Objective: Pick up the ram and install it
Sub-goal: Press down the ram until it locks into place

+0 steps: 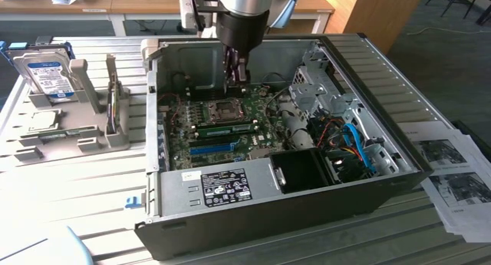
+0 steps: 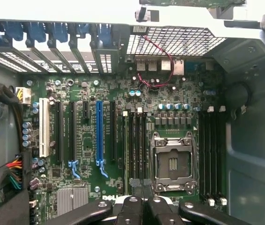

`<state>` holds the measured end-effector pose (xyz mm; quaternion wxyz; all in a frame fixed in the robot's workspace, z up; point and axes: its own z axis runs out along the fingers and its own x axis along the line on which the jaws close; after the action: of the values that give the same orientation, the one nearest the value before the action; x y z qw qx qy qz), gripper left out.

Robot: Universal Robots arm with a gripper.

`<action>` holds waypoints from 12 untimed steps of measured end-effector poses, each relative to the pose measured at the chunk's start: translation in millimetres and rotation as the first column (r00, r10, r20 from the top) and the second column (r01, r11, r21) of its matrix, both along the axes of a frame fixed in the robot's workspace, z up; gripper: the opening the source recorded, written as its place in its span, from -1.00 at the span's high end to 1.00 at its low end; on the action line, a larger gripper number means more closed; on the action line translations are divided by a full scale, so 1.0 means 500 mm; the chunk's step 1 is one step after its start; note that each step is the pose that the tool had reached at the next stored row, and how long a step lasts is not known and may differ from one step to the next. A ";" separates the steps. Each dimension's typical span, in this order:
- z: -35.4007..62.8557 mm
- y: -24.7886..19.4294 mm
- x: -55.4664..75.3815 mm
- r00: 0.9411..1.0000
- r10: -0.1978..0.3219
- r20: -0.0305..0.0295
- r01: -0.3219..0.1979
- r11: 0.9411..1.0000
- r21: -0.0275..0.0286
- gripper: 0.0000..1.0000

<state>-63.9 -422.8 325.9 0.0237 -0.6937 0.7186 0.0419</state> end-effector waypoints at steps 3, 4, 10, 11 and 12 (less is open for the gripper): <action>0.003 0.0000 0.000 1.000 0.000 0.000 0.000 1.000 0.000 0.81; 0.003 0.0000 0.000 1.000 0.000 0.000 0.000 1.000 0.000 0.81; 0.003 0.0000 0.000 1.000 0.000 0.000 0.000 1.000 0.000 0.81; 0.003 0.0000 0.000 1.000 0.000 0.000 0.000 1.000 0.000 0.81; 0.003 0.0000 0.000 1.000 0.000 0.000 0.000 1.000 0.000 0.81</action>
<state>-63.8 -422.8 327.4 0.0237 -0.6938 0.7186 0.0418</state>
